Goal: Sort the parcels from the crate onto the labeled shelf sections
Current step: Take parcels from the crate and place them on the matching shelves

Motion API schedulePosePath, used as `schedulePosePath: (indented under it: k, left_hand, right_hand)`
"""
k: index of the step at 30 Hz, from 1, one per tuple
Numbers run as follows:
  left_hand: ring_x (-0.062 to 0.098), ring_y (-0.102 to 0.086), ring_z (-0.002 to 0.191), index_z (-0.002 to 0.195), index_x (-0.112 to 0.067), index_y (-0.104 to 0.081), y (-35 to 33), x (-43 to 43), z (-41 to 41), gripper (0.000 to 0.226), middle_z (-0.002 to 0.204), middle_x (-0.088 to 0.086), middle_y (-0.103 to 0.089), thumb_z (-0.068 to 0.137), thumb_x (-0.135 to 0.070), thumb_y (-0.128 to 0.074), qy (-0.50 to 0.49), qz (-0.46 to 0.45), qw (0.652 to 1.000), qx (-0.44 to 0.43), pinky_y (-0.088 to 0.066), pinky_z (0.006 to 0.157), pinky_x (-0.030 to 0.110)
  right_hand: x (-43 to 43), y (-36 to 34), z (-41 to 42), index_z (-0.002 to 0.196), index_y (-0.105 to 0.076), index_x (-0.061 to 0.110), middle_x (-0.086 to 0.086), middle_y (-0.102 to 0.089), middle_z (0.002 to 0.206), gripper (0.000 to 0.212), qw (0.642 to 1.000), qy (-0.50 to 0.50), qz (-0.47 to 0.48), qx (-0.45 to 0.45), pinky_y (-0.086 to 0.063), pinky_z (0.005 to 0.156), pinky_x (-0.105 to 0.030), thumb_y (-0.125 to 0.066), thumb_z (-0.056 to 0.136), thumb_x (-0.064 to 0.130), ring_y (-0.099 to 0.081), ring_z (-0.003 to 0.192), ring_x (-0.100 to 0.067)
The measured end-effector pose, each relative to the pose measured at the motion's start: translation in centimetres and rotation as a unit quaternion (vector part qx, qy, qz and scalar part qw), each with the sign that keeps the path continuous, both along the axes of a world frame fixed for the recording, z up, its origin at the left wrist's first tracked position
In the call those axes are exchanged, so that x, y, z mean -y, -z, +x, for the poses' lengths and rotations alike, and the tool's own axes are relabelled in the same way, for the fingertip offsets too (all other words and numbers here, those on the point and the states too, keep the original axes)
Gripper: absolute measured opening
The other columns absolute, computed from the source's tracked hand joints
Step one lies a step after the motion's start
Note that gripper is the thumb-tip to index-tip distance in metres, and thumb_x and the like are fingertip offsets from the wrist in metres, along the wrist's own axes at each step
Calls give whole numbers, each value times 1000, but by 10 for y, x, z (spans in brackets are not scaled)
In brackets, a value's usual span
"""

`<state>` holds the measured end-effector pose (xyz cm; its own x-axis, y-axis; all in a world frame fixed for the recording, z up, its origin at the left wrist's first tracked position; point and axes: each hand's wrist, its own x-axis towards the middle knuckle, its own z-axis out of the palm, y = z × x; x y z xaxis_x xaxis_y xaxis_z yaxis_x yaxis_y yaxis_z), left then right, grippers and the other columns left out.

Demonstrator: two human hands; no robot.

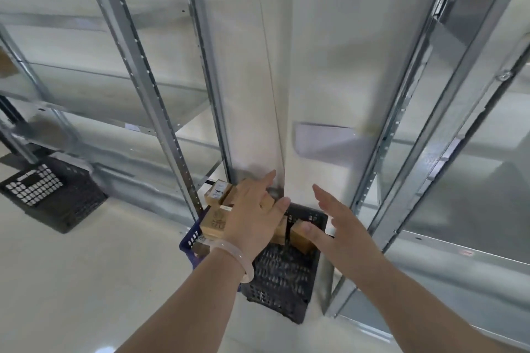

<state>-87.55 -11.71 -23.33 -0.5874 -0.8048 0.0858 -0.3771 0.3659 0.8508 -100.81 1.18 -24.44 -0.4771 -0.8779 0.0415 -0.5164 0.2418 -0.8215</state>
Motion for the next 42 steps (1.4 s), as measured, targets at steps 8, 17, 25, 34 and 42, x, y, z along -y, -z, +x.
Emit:
schedulePosePath:
  k: [8,17,25,34,42]
  left_hand:
    - [14,-38,138,144,-40,-39,39,79,-39,53,144,-8,-45,95,-42,-57,12,2,999,48,-39,111,44]
    - [9,-48,128,144,-42,-38,75,165,-90,55,139,-13,-51,92,-49,-56,19,32,997,63,-43,108,40]
    - [11,-45,129,143,-44,-40,128,248,-146,53,139,-8,-50,93,-45,-58,75,110,989,64,-42,109,43]
    - [12,-46,131,147,-40,-35,211,341,-186,55,144,-8,-48,96,-42,-55,133,131,972,144,-39,111,36]
    - [9,-29,142,151,-32,-31,386,343,-229,58,154,-9,-34,98,-43,-51,127,172,947,241,-17,110,18]
  right_hand:
    - [78,40,-51,146,-25,49,19,-39,144,71,998,30,14,49,-28,98,-17,-62,86,50,-39,125,2]
    - [168,76,-102,148,-27,44,20,-38,143,73,995,39,57,73,-28,101,-19,-64,85,50,-37,128,1]
    - [242,116,-121,148,-23,48,17,-35,150,72,985,118,101,77,-32,106,-25,-60,86,57,-38,133,-3]
    - [311,186,-135,147,-20,51,17,-37,148,72,960,189,169,117,-33,104,-25,-59,86,57,-38,127,1]
    - [322,340,-178,151,-21,42,16,-32,152,70,929,183,275,165,-29,113,-32,-57,91,49,-30,139,-5]
